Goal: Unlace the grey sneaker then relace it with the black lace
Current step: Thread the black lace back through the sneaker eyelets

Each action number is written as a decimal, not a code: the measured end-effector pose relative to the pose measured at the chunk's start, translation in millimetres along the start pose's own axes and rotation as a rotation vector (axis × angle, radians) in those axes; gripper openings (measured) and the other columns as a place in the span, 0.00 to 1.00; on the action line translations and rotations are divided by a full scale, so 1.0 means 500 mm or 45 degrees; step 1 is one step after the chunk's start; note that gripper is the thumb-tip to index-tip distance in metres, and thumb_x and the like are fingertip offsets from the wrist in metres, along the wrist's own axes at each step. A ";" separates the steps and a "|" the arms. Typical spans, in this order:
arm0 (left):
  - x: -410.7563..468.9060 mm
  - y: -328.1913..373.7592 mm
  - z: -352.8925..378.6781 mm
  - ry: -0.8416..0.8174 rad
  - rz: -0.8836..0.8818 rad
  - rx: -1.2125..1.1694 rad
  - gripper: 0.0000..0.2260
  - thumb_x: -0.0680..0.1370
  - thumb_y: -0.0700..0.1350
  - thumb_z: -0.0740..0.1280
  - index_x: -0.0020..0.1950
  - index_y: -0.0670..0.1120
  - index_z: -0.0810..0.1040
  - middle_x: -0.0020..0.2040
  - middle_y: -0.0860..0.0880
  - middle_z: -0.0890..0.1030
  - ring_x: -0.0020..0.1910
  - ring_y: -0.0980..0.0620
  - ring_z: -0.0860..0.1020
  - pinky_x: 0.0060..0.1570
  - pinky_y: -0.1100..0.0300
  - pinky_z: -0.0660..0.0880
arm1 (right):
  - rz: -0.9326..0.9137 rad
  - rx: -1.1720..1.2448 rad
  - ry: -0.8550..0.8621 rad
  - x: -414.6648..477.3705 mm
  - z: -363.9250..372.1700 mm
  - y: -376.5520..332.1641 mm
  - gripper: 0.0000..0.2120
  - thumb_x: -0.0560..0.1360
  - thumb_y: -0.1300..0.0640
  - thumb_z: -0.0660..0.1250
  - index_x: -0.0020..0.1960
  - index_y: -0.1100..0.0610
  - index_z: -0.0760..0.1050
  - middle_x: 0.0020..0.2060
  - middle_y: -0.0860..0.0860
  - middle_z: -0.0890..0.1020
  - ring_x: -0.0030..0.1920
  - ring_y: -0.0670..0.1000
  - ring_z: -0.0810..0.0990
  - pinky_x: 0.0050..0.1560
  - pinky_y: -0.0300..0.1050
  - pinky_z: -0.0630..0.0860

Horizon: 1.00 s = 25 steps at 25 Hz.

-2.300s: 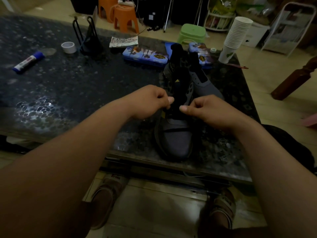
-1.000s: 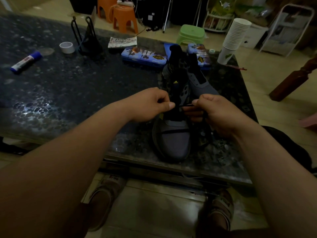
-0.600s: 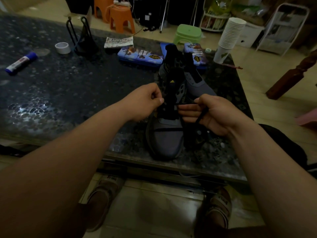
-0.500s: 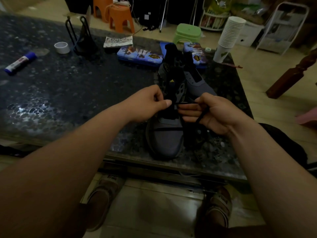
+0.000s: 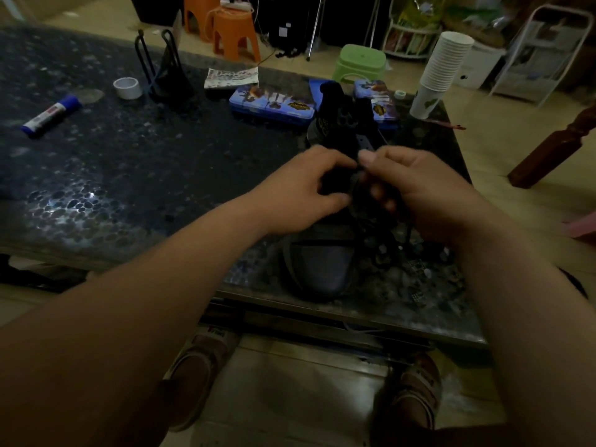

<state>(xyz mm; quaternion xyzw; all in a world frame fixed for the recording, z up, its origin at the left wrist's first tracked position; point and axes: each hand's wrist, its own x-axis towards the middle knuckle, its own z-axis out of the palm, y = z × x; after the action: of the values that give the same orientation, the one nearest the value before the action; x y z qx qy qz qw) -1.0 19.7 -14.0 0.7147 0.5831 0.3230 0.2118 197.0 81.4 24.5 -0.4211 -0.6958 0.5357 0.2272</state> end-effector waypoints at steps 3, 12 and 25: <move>0.005 0.024 -0.008 -0.081 -0.067 -0.186 0.04 0.79 0.46 0.71 0.51 0.55 0.79 0.46 0.54 0.81 0.44 0.58 0.79 0.47 0.59 0.76 | -0.066 0.025 -0.173 0.005 0.005 -0.012 0.11 0.79 0.50 0.71 0.49 0.59 0.80 0.32 0.52 0.72 0.30 0.48 0.66 0.30 0.39 0.63; -0.015 -0.037 -0.102 0.540 -0.719 -1.470 0.07 0.81 0.44 0.63 0.43 0.49 0.71 0.33 0.52 0.72 0.27 0.55 0.63 0.33 0.60 0.62 | -0.005 0.118 0.438 0.032 -0.056 0.040 0.10 0.80 0.53 0.71 0.40 0.51 0.78 0.31 0.49 0.76 0.28 0.47 0.69 0.30 0.41 0.66; -0.021 -0.180 -0.074 1.132 -1.369 -1.444 0.17 0.80 0.45 0.65 0.68 0.44 0.73 0.55 0.44 0.79 0.45 0.47 0.86 0.40 0.56 0.84 | 0.127 -0.395 -0.122 -0.016 0.009 0.070 0.13 0.79 0.52 0.72 0.46 0.62 0.78 0.33 0.49 0.80 0.33 0.50 0.75 0.37 0.42 0.71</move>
<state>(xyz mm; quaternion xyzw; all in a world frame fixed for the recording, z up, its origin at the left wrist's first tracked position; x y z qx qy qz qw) -91.4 27.5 -51.4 -0.0576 0.6199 0.6664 0.4103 209.8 74.9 -8.9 -0.4593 -0.7584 0.4517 0.0991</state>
